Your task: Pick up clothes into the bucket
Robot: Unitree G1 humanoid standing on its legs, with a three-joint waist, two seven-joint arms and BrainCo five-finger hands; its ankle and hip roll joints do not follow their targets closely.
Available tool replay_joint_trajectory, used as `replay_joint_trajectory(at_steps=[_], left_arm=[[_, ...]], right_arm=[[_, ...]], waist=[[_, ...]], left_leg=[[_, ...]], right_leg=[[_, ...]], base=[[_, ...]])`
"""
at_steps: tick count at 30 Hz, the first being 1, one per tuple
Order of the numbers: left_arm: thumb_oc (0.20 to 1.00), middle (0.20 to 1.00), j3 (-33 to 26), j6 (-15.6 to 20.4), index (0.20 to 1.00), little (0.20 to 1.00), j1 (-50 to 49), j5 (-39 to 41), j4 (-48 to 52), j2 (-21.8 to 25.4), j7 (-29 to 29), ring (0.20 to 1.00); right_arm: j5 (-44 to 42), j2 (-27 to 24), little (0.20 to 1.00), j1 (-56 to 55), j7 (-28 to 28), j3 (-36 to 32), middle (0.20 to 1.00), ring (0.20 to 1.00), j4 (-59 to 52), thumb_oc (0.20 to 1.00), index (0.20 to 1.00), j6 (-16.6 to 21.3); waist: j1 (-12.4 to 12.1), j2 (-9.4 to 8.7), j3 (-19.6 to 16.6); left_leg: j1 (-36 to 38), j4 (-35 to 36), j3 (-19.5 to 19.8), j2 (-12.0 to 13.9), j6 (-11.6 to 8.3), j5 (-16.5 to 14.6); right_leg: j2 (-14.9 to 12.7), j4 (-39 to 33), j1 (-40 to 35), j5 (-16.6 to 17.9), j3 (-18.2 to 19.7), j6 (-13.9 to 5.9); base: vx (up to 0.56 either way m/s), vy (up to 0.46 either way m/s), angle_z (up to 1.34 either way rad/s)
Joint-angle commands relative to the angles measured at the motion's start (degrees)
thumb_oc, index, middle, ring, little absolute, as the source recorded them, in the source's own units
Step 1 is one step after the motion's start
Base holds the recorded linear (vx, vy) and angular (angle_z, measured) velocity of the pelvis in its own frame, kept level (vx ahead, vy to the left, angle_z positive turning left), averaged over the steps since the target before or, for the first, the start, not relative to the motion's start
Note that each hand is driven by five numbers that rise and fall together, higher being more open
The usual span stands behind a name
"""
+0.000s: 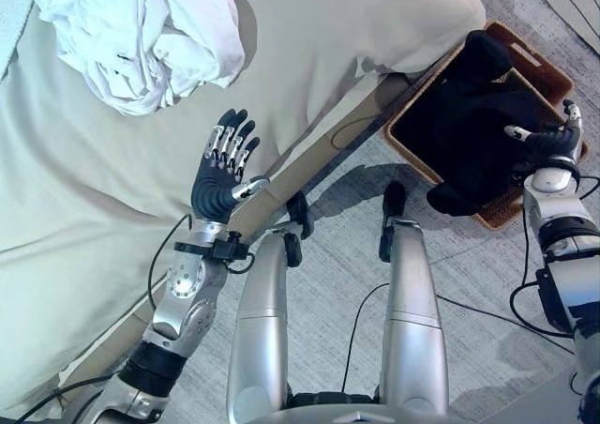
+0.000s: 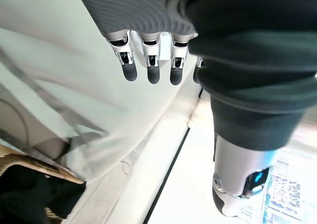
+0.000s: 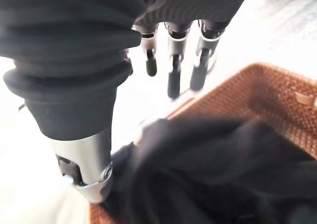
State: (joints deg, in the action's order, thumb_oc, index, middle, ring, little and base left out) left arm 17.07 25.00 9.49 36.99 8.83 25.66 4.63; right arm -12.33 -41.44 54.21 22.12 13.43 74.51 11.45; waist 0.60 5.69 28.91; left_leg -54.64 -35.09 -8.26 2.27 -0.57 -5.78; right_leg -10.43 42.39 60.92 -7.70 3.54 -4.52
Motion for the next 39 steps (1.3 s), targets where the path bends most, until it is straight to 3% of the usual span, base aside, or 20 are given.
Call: replay_joint_trajectory(at_steps=[1,3,13,19,22,23,26,27,30,36,39], left_arm=[[1.0,1.0,-0.7,2.5,1.0,1.0,-2.2,-1.3,0.3,-1.8,-0.3,1.0],[1.0,1.0,-1.2,2.6,1.0,1.0,-1.7,-1.5,-1.0,-2.0,-0.5,1.0],[1.0,1.0,-3.7,2.7,1.0,1.0,-1.0,-3.4,-4.6,-2.7,-1.5,1.0],[1.0,1.0,-7.1,2.5,1.0,1.0,-2.8,-4.5,-7.1,-3.5,-0.6,1.0],[1.0,1.0,-7.9,2.6,1.0,1.0,-3.6,-5.3,-8.4,-3.5,-0.2,1.0],[1.0,1.0,-8.9,2.7,1.0,1.0,-4.4,-7.4,-9.6,-3.5,0.9,1.0],[1.0,1.0,-8.9,2.6,1.0,1.0,-4.9,-8.2,-11.2,-3.6,1.2,1.0],[1.0,1.0,-9.1,2.1,1.0,1.0,-5.6,-8.9,-13.0,-4.2,1.5,1.0],[1.0,1.0,-10.3,1.6,1.0,1.0,-8.1,-9.9,-13.8,-5.1,1.2,1.0],[1.0,1.0,-10.1,1.1,1.0,1.0,-10.5,-16.1,-15.7,-4.4,1.6,1.0],[1.0,1.0,-8.6,0.6,1.0,1.0,-10.1,-20.8,-18.6,-3.5,1.9,1.0]], right_arm=[[1.9,0.1,1.0,-4.6,-0.9,2.2,1.0,1.0,1.5,1.0,1.0,-0.4],[3.1,1.1,1.0,-6.8,-1.4,2.2,1.0,1.0,1.2,1.0,1.0,-0.5],[8.0,6.2,1.0,-19.8,-4.2,0.2,1.0,1.0,-2.0,1.0,1.0,-0.7],[5.1,9.4,1.0,-29.1,-3.0,-5.3,1.0,1.0,-15.3,1.0,1.0,1.9],[3.4,10.8,1.0,-32.2,-2.3,-7.9,1.0,1.0,-21.8,1.0,1.0,3.5],[0.6,12.9,1.0,-35.3,-1.9,-10.9,1.0,1.0,-30.4,1.0,1.0,6.3],[-6.1,16.6,1.0,-37.6,-2.8,-13.9,1.0,1.0,-35.7,1.0,1.0,9.2],[-11.2,19.7,1.0,-39.4,-5.0,-15.3,1.0,1.0,-39.7,1.0,1.0,11.6],[-15.5,22.4,1.0,-42.2,-7.7,-16.1,1.0,1.0,-46.5,1.0,1.0,13.5],[-14.6,24.3,1.0,-44.0,-9.9,-13.4,1.0,1.0,-52.3,1.0,1.0,13.1],[-10.4,24.4,1.0,-44.7,-10.7,-9.7,1.0,1.0,-52.6,1.0,1.0,11.5]], waist=[[2.1,-0.36,-8.0],[2.4,-0.83,-8.0],[2.6,-2.81,-9.2],[3.2,-4.52,-10.2],[3.2,-4.89,-10.7],[3.3,-5.2,-11.4],[3.0,-5.41,-11.8],[2.8,-5.52,-12.5],[2.4,-5.69,-13.3],[0.8,-6.34,-15.4],[-1.2,-7.15,-17.6]], left_leg=[[1.4,1.0,2.5,-1.9,0.44,-4.2],[3.1,4.1,2.4,-2.1,0.57,-1.2],[18.9,19.2,5.8,-2.8,-0.98,4.5],[28.3,27.7,7.5,-2.1,-1.96,7.9],[31.1,29.8,7.8,-1.8,-2.07,8.5],[33.5,31.6,8.0,-1.5,-2.18,9.0],[36.5,33.7,8.4,-1.1,-2.43,9.7],[39.0,35.0,8.4,-1.1,-2.38,9.7],[41.4,35.6,8.6,-1.3,-2.28,9.7],[44.6,36.1,9.2,-1.4,-2.12,8.9],[46.6,36.5,9.7,-1.6,-2.01,8.4]], right_leg=[[0.2,-8.3,-2.4,6.4,-3.4,-1.95],[-0.2,-11.8,-4.4,9.1,-4.1,-1.78],[-0.9,-24.7,-21.2,12.8,-8.1,-3.1],[-1.2,-31.6,-31.5,14.3,-11.0,-3.73],[-1.2,-33.3,-34.5,14.6,-11.9,-3.99],[-1.0,-34.8,-37.1,14.7,-12.4,-4.18],[-0.9,-36.2,-40.3,14.7,-13.3,-4.32],[-0.9,-37.1,-42.7,14.6,-13.9,-4.42],[-0.8,-37.8,-45.4,14.5,-14.5,-4.5],[-0.9,-40.0,-49.8,14.6,-16.1,-4.94],[-1.0,-41.5,-53.0,14.5,-17.4,-5.18]], base=[[-0.09,-0.017,0.05],[-0.08,-0.027,0.11],[0.04,-0.052,0.11],[0.08,-0.044,0.13],[0.07,-0.017,0.05],[0.09,-0.002,0.05],[0.09,0.007,0.12],[0.09,0.032,0.13],[0.09,0.024,0.14],[0.07,0.004,0.1],[0.13,0.015,0.1]])
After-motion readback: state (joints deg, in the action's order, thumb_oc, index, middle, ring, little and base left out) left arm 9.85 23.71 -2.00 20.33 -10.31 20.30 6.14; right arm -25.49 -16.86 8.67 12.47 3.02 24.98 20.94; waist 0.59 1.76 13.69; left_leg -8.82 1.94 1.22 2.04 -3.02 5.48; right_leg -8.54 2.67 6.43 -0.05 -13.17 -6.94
